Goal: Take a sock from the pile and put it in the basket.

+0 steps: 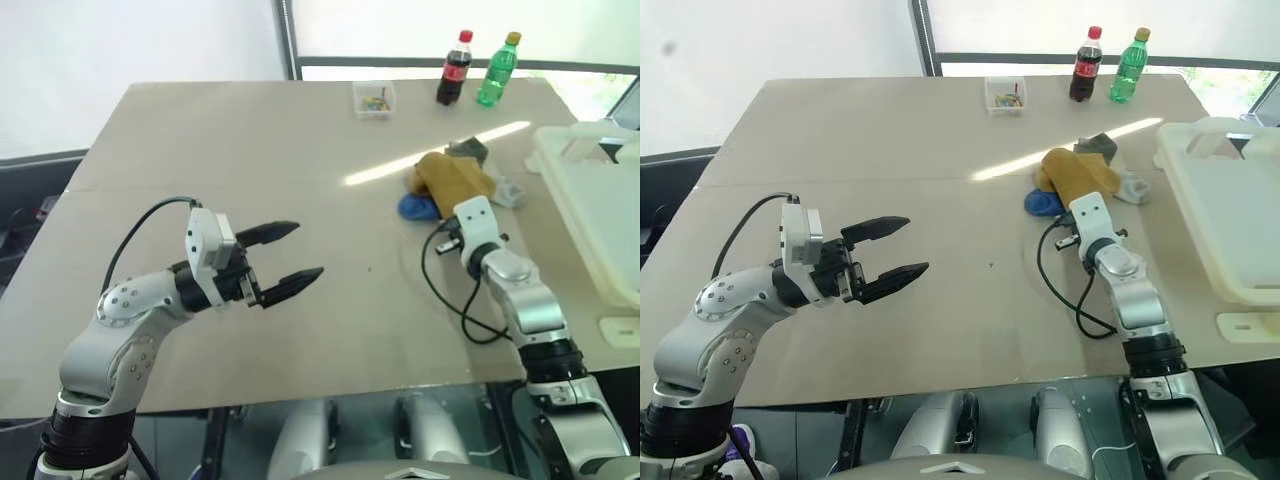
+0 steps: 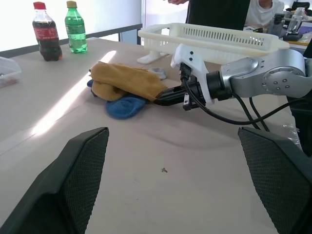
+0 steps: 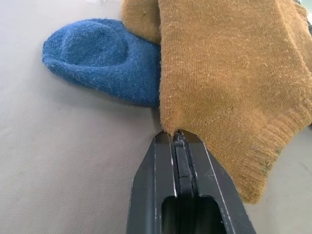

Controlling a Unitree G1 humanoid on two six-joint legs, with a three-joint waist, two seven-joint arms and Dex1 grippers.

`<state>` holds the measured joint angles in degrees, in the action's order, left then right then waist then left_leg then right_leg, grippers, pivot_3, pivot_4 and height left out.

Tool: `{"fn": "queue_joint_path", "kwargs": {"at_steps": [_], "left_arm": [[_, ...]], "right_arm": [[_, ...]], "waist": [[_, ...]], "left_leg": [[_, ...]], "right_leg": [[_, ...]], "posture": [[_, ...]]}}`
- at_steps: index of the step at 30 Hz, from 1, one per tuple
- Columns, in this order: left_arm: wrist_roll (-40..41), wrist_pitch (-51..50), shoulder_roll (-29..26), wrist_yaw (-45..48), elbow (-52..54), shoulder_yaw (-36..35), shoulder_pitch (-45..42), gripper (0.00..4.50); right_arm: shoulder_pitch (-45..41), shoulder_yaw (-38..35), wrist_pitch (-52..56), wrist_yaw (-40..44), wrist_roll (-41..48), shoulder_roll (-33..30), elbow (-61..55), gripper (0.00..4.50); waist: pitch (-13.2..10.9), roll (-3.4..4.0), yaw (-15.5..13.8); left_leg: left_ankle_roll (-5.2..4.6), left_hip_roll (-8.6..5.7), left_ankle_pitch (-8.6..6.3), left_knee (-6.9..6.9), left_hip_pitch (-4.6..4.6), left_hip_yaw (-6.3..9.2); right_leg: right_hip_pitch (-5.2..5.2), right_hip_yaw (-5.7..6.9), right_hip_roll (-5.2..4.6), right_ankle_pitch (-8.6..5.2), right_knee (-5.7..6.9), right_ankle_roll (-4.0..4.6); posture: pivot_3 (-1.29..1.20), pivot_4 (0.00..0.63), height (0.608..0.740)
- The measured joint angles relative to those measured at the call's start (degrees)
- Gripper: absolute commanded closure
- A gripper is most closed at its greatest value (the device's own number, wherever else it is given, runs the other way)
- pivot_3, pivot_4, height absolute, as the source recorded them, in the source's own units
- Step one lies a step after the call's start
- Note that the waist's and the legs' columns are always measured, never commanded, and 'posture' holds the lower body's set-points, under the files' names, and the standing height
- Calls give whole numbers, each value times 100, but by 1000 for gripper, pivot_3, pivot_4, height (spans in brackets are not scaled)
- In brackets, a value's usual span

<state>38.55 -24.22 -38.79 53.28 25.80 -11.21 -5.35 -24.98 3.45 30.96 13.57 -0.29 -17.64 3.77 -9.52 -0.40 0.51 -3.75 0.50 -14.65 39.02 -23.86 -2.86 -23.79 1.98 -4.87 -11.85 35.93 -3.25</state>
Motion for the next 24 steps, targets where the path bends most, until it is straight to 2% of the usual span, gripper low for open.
{"fn": "queue_joint_path", "kwargs": {"at_steps": [5, 12, 19, 24], "left_arm": [[-10, 76, 3, -21, 5, -19, 102, 0], [-4, 119, 117, -224, 1, -25, 82, 0], [-3, 125, 95, -189, -134, -166, 91, 0], [-4, 128, 65, -150, -164, -216, 267, 0]], "right_arm": [[22, -47, 174, 546, 541, 191, -275, 4490], [56, 601, 738, 1602, 1311, 358, -1197, 4490], [-21, 1520, 702, 2831, 1507, 58, -1194, 4490], [-344, 2024, -367, 3864, 1062, -802, -862, 4490]], "waist": [[-1, 2, 38], [-2, 3, 10], [-2, 3, 27], [-4, 2, 3]], "left_leg": [[0, 5, 0, -1, 1, 0], [-2, 4, -1, -2, 2, 2], [-2, 5, -1, -3, 2, 3], [-3, -2, -2, -3, 3, 5]], "right_leg": [[-2, -3, 3, 6, 1, -10], [0, 1, -1, 9, 0, -15], [-2, 2, 2, 0, 1, 0], [-1, 6, -6, -1, -6, 0]], "posture": [[0, 150, 732], [0, 150, 732], [0, 150, 732], [0, 150, 732]]}}
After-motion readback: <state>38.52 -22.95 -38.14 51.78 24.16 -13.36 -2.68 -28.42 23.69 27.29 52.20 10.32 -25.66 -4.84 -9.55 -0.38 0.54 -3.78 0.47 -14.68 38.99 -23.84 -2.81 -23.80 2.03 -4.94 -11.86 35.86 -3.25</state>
